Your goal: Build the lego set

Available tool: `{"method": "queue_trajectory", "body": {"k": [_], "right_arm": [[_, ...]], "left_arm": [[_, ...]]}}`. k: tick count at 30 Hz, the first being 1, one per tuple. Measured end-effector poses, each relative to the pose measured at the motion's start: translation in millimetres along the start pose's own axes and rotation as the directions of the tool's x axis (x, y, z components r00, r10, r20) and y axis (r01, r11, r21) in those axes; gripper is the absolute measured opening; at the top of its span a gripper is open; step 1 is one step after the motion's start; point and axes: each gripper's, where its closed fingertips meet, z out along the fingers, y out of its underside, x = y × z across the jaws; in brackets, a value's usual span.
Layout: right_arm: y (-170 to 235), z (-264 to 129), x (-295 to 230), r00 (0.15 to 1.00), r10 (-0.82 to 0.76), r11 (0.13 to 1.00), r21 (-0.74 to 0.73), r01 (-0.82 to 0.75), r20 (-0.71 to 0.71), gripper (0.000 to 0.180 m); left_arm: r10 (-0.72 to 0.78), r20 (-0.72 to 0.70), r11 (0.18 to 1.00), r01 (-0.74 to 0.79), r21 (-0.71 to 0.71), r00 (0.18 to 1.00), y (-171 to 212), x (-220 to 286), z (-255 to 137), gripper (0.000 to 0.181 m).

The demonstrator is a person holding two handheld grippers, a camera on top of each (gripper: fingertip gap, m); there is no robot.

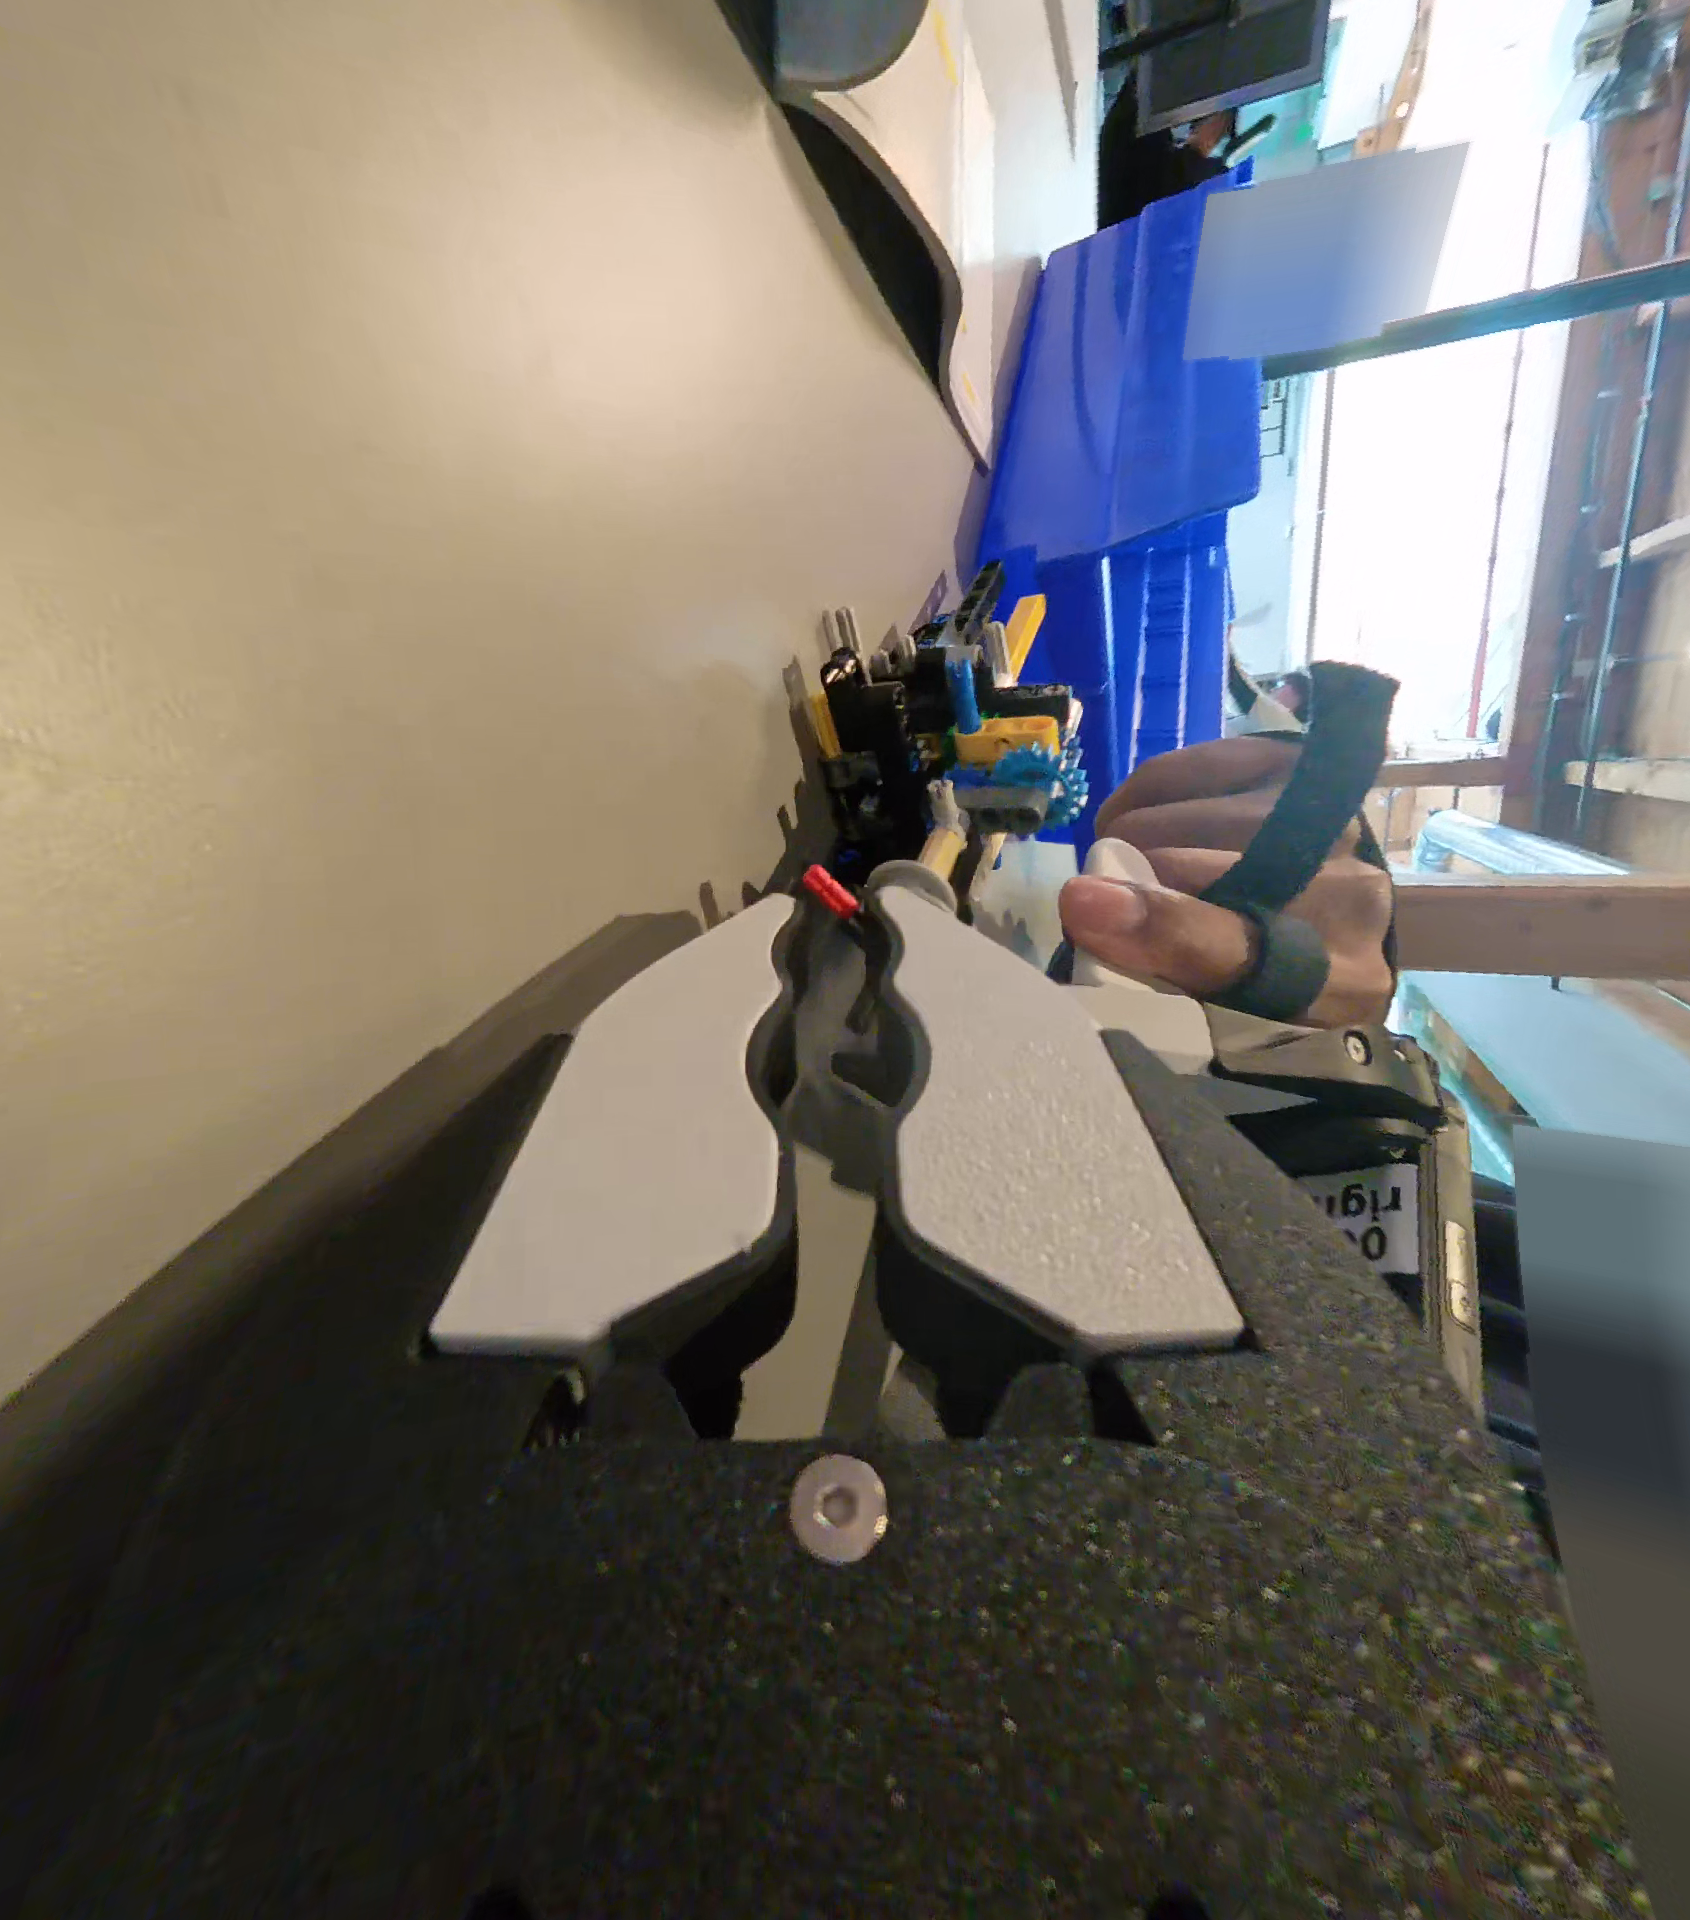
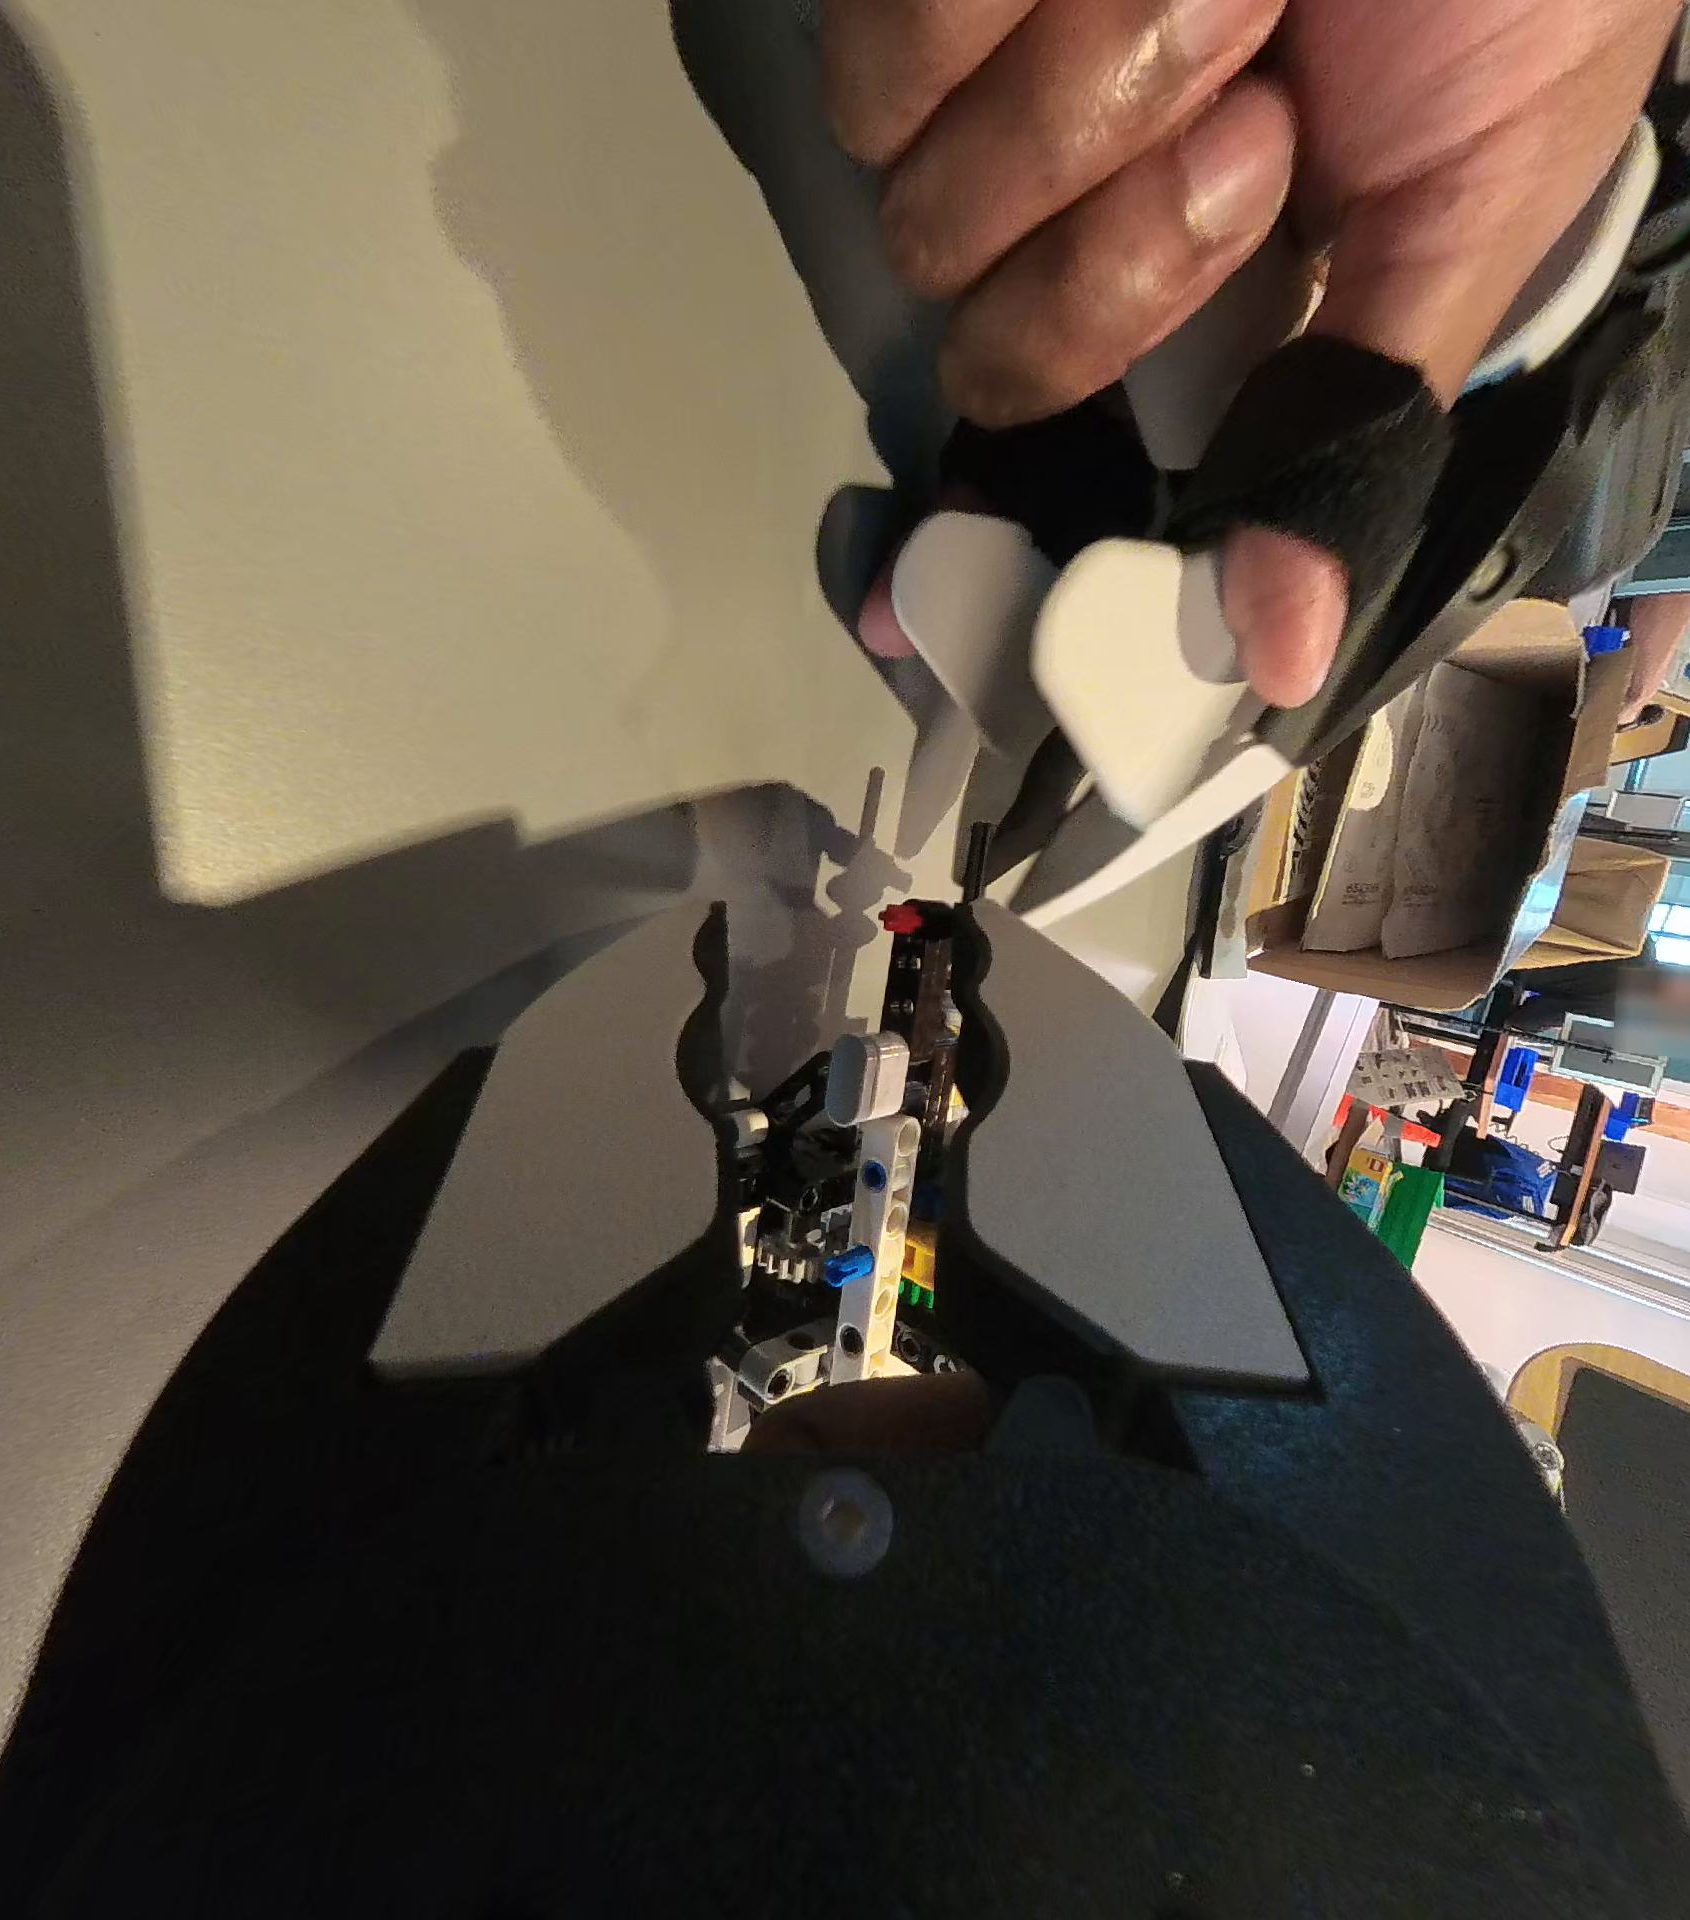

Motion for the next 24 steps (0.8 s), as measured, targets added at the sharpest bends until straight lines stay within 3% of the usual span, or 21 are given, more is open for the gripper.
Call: {"method": "queue_trajectory", "body": {"k": [7, 14, 24], "right_arm": [[-1, 1, -2, 1.0, 0.0, 1.0, 0.009, 0.0, -0.015, 0.041], [-2, -3, -3, 1.0, 0.001, 1.0, 0.02, -0.001, -0.019, 0.04], [-2, 0, -1, 1.0, 0.005, 1.0, 0.015, -0.004, -0.02, 0.042]], "left_arm": [[0.104, 0.14, 0.995, -0.101, -0.024, 0.985, -4, -12, -5, 0.002], [0.125, 0.151, 0.989, -0.11, -0.1, 0.981, 6, -10, 7, 0.0], [0.093, 0.08, 0.993, -0.087, -0.075, 0.992, 0, -4, 10, 0.002]]}}
